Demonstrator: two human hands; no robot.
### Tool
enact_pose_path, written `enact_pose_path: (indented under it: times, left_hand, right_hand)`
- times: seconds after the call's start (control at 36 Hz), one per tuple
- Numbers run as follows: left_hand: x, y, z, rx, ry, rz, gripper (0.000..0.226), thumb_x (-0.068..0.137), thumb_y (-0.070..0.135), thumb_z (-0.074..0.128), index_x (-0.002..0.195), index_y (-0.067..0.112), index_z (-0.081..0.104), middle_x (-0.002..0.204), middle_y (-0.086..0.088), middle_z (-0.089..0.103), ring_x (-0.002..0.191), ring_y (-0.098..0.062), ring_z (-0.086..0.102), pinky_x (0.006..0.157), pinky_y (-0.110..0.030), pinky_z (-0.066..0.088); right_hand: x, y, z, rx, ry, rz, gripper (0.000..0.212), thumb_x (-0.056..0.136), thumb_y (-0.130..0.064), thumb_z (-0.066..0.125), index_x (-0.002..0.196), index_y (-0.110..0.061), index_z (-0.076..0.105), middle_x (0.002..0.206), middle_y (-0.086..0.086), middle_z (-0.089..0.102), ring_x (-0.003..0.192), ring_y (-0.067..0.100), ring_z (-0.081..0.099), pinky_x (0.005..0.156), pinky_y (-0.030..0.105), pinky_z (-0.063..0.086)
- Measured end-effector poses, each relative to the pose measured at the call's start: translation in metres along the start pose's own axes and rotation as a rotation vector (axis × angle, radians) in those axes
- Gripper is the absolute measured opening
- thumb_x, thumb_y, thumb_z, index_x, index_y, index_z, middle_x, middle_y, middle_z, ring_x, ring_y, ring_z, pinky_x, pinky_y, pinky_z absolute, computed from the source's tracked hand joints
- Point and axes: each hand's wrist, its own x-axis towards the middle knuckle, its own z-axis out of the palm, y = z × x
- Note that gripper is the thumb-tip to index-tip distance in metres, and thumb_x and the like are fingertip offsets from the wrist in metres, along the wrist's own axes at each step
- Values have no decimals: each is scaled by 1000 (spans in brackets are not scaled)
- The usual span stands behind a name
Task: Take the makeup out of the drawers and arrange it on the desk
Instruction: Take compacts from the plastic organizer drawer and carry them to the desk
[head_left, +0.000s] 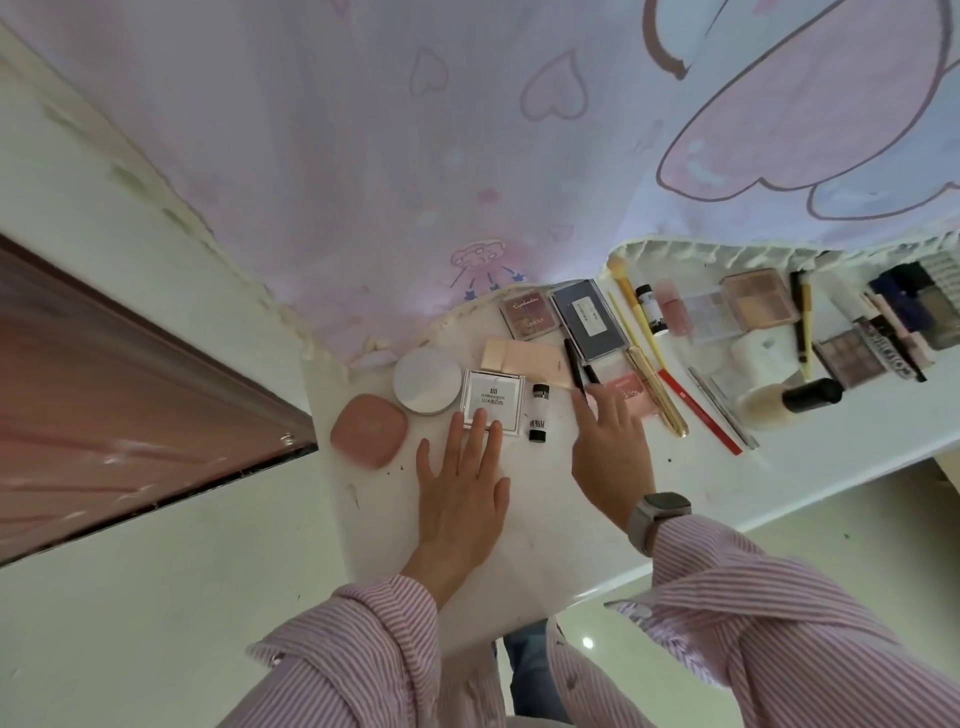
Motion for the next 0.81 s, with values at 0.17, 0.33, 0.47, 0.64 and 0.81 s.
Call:
enact_pose_path:
  times: [0.17,0.33,0.47,0.64,0.81]
  left_hand:
    - [0,0,5,-3,-7,-6,60,89,39,28,144,14,23,153,-6,18,141,-27,18,105,-59,16]
    - [0,-1,3,-4,-20,-7,61,87,38,29,143,15,26,153,-8,23,141,-27,19,107,-59,19]
    - [-18,-7,-2,-47,25,-14,58,85,30,33,141,18,31,151,-12,26,139,-28,20,108,-53,22]
    - [-56,-16,10,-121,-11,-134,55,88,34,32,139,16,34,148,-12,33,138,-27,22,111,-45,15]
    - [-58,-12,1,-207,-65,-181,56,83,32,33,137,17,40,148,-11,35,137,-23,19,111,-40,7]
  right_hand:
    - [-20,2,13,-92,-145,-71,53,71,-2,64,123,-2,54,129,15,55,125,34,47,97,47,45]
    - [-13,2,9,-36,-93,-64,38,81,-9,60,119,-4,55,124,14,58,125,34,46,105,49,38]
    - [-9,-9,2,19,67,-73,35,77,-22,70,106,-4,60,96,11,65,90,31,61,76,43,50]
    - [-3,-26,7,41,-106,101,39,87,-36,56,113,-7,52,98,7,63,94,29,56,81,40,41]
    - [0,-27,2,240,-92,332,23,90,-21,47,104,-4,52,93,13,63,86,30,58,71,37,44]
